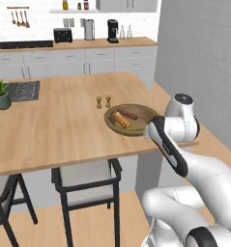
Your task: Place one bun and one sausage from the bowl on each plate.
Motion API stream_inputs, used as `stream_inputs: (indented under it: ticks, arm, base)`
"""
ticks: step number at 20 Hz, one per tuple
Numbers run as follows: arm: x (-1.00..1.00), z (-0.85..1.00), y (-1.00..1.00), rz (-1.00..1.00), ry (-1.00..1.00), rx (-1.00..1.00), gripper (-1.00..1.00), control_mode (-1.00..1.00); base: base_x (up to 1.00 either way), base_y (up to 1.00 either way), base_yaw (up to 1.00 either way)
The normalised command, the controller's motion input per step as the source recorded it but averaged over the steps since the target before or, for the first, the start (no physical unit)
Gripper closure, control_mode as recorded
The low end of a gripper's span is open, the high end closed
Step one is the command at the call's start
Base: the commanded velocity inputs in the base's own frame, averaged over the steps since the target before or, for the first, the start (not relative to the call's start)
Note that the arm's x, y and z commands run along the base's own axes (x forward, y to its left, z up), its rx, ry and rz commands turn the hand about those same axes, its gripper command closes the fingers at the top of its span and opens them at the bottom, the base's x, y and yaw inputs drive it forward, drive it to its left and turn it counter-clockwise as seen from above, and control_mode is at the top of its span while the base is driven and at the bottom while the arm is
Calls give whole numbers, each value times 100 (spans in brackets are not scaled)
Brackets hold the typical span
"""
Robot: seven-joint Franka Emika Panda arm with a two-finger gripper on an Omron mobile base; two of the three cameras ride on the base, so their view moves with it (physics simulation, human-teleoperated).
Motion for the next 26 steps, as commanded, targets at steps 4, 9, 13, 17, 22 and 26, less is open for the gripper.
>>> stream_inputs:
  ticks: [4,9,13,17,22,26]
  arm:
    - [0,0,0,0,0,0,100,100]
    - [0,0,0,0,0,0,100,100]
    - [0,0,0,0,0,0,100,100]
    - [0,0,0,0,0,0,100,100]
    - [0,0,0,0,0,0,100,100]
    - [0,0,0,0,0,0,100,100]
  base:
    - [-66,100,-8]
    - [-31,100,-5]
    - [-2,100,-5]
    - [0,100,-8]
    - [1,100,-10]
    - [27,100,-8]
